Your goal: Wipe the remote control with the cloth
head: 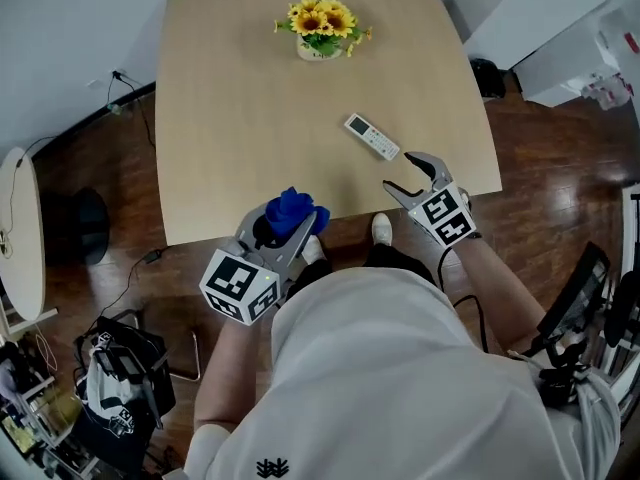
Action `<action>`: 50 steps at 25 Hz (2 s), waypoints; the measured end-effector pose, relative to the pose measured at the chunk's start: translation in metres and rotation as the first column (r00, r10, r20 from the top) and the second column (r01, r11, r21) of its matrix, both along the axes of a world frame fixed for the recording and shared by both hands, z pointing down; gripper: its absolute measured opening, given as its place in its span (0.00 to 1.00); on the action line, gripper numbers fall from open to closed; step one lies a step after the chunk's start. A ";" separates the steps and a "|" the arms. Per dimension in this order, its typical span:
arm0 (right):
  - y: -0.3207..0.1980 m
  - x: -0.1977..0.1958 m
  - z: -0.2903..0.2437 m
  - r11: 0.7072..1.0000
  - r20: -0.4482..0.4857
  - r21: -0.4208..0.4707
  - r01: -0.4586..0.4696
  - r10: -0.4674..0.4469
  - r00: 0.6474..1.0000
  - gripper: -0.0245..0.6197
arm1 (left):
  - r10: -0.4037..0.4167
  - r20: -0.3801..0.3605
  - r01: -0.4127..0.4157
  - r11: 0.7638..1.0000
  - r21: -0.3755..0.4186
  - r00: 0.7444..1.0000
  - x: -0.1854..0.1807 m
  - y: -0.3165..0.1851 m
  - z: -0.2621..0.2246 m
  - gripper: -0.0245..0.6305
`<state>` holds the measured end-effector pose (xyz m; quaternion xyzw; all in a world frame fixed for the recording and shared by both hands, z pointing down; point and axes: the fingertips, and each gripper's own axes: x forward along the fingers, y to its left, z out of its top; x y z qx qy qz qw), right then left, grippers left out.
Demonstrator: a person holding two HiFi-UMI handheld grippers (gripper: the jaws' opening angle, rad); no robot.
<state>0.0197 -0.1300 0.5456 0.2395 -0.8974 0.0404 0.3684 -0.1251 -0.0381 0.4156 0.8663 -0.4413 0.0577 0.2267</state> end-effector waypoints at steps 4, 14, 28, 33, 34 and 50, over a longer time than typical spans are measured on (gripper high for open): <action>-0.037 -0.005 0.050 0.998 -0.030 -0.054 0.036 -0.038 0.999 0.49 | -0.057 0.000 0.057 0.998 -0.020 0.998 0.009 -0.009 0.000 0.26; -0.080 -0.033 0.115 0.993 -0.007 -0.116 0.016 -0.017 1.000 0.50 | -0.110 0.062 0.116 0.988 -0.102 0.992 0.022 -0.013 -0.007 0.26; -0.079 -0.044 0.142 0.985 -0.010 -0.168 0.032 -0.034 0.999 0.38 | -0.138 0.093 0.148 0.983 -0.110 0.986 0.012 -0.018 -0.005 0.26; -0.080 -0.038 0.148 0.981 -0.025 -0.187 0.050 -0.056 0.998 0.38 | -0.137 0.095 0.146 0.984 -0.099 0.986 0.008 -0.029 -0.005 0.26; -0.080 -0.036 0.147 0.981 -0.032 -0.187 0.061 -0.068 0.997 0.38 | -0.136 0.093 0.145 0.985 -0.090 0.986 0.006 -0.031 -0.005 0.26; -0.037 -0.041 -0.021 0.931 -0.020 -0.107 0.349 -0.353 0.935 0.38 | 0.074 0.068 -0.080 0.993 0.086 0.995 0.070 -0.095 -0.038 0.26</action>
